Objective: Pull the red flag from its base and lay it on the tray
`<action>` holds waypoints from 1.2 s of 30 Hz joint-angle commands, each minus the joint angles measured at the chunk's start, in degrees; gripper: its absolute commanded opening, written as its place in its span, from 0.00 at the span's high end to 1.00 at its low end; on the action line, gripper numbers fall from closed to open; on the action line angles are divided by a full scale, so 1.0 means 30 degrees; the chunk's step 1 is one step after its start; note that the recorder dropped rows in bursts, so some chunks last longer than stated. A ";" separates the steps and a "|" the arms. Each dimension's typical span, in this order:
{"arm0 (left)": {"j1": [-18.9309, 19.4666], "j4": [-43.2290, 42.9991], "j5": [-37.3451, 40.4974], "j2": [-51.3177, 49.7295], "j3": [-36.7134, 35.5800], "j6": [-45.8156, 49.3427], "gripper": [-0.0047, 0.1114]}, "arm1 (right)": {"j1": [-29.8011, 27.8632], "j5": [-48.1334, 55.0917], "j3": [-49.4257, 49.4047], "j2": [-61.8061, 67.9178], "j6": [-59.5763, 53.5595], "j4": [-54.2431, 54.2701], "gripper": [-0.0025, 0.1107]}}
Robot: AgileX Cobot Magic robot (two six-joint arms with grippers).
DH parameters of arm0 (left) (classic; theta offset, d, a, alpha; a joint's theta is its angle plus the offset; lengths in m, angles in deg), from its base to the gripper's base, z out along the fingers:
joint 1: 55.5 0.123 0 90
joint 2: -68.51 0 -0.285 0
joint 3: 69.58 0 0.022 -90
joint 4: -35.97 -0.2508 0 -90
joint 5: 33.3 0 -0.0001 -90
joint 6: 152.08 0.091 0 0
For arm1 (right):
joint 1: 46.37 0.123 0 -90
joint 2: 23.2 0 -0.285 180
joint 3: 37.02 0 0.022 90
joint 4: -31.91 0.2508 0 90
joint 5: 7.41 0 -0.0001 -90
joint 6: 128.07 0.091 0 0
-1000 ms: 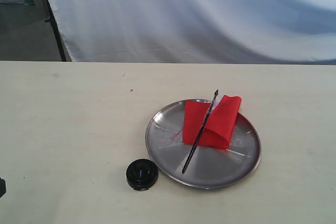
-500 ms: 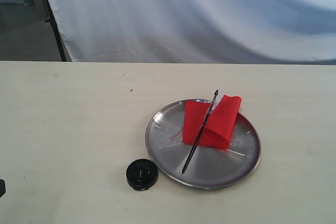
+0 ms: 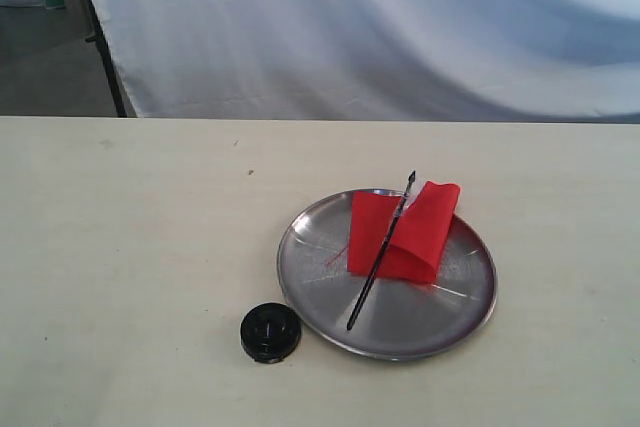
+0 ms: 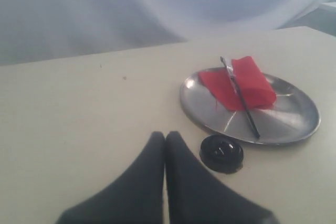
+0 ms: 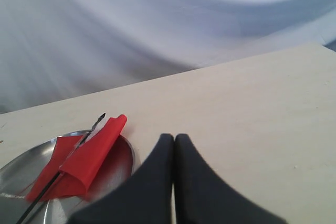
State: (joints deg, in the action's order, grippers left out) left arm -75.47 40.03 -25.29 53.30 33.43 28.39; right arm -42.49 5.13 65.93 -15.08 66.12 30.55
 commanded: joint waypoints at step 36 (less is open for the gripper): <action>0.3093 0.0094 0.3986 0.2475 -0.0075 -0.0156 0.96 | -0.0109 0.2482 -0.0056 -0.0112 -0.2517 -0.0223 0.98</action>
State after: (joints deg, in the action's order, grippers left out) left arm -68.54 40.03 -13.38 60.44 33.43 28.39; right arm -42.49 12.71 65.93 -15.08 59.34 30.55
